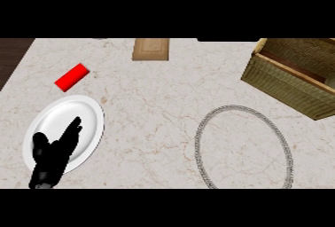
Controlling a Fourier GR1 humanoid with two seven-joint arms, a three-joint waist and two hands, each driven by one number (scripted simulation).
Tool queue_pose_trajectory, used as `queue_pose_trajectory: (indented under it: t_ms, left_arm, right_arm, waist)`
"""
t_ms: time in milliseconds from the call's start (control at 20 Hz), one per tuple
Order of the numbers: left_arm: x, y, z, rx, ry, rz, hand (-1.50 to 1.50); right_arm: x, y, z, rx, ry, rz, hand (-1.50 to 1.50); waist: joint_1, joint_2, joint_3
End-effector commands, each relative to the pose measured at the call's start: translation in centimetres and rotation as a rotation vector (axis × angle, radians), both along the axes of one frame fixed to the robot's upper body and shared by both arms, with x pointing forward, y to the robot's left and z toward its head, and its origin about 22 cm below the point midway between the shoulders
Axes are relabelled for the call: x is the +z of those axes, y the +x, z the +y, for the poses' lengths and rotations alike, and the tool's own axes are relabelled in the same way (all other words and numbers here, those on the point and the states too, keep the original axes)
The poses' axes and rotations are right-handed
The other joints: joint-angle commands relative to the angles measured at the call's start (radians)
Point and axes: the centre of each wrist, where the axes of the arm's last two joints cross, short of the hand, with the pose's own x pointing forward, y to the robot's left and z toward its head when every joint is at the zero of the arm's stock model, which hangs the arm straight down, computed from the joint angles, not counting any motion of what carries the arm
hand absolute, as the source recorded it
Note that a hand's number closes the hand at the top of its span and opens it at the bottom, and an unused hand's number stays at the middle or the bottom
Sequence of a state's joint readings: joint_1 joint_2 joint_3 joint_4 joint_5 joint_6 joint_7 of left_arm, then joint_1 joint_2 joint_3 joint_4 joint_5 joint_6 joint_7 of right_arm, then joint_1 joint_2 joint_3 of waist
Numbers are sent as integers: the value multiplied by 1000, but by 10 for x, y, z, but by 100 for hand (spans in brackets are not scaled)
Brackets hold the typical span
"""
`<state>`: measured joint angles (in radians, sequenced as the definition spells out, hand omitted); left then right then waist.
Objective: Pick the squash from the placemat and place it in the basket
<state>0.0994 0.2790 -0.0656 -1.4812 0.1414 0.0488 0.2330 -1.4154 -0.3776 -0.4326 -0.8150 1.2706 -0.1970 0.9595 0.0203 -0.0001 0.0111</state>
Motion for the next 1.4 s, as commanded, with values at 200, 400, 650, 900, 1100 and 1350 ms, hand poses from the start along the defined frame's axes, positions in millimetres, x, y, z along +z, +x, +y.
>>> queue_pose_trajectory:
  t_ms: [200, 400, 650, 900, 1100, 1350]
  left_arm:
    - [-21, -9, -8, 9, -14, 121, 0]
    - [-15, -11, 15, 27, 2, 122, 0]
    - [-28, -12, 12, 24, -5, 112, 0]
    - [-18, -9, 1, 30, -6, 122, 0]
    - [-23, -15, -3, 42, 7, 129, 0]
    - [-29, -7, 3, 61, 0, 129, 0]
  right_arm:
    - [-53, 8, -50, -10, 201, -106, 150]
    - [-82, 10, -64, -7, 208, -131, 150]
    - [-97, 12, -77, -19, 192, -119, 150]
    - [-125, 8, -104, -191, 88, 33, 150]
    - [-116, 0, -118, -113, 35, 130, -150]
    - [-113, -9, -128, -89, -20, 87, -150]
  waist:
    - [-11, 7, -10]
    - [-8, 5, -10]
    - [-5, 8, -11]
    - [-13, 6, -12]
    - [-24, -2, -12]
    - [-25, 1, -12]
